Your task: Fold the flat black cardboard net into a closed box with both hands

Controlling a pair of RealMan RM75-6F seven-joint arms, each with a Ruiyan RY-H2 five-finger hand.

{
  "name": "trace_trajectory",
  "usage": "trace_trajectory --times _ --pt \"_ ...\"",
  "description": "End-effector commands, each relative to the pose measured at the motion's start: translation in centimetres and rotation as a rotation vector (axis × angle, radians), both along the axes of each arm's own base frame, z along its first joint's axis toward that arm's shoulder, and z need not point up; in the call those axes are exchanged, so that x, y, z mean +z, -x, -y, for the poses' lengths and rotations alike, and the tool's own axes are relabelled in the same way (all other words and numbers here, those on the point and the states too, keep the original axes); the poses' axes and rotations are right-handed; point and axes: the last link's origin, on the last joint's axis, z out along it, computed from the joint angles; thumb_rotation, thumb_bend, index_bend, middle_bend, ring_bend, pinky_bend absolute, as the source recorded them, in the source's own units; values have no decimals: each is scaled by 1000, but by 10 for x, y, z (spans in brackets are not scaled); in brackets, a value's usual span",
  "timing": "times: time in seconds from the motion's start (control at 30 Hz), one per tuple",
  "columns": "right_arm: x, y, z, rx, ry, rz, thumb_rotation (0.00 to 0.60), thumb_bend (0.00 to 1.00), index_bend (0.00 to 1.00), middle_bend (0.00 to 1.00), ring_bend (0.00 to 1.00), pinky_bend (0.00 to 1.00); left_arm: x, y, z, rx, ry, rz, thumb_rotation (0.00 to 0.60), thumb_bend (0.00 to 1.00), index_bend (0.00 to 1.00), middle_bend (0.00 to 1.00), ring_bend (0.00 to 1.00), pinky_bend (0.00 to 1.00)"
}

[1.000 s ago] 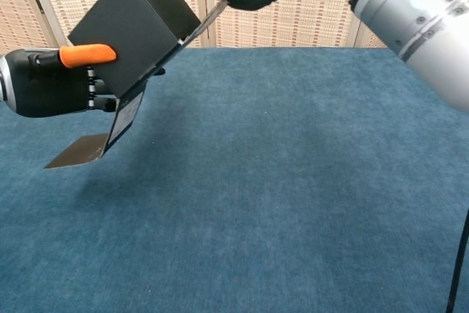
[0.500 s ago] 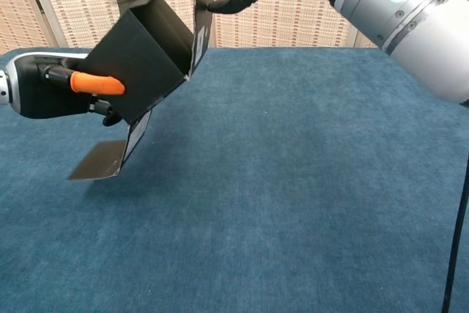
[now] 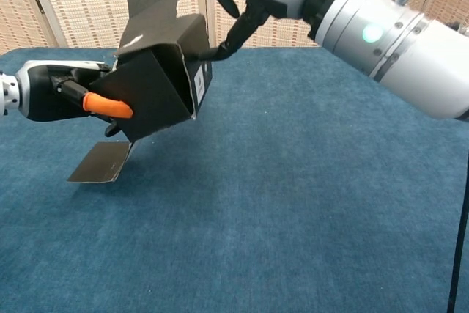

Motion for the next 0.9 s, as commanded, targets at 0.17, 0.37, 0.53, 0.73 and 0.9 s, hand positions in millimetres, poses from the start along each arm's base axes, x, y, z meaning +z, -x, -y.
trace_trajectory --times 0.17,0.37,0.53,0.73,0.9 --pt "-19 2 -7 57 12 -74 600 68 0 71 705 1000 -11 0 4 -33 -16 -97 600 202 292 305 563 645" --pt "-38 6 -14 94 13 -125 600 92 7 127 706 1000 -19 3 7 -64 -24 -162 600 201 292 303 562 645" --pt "-54 15 -18 116 24 -165 600 118 101 218 723 1000 -29 8 9 -111 -45 -233 600 202 288 298 563 645" --pt "-74 29 -22 110 18 -218 600 134 156 273 736 1000 -45 10 10 -167 -78 -327 600 204 283 292 562 644" --pt "-88 39 -25 112 21 -259 600 138 161 278 739 1000 -58 12 7 -221 -128 -414 600 205 281 289 563 644"
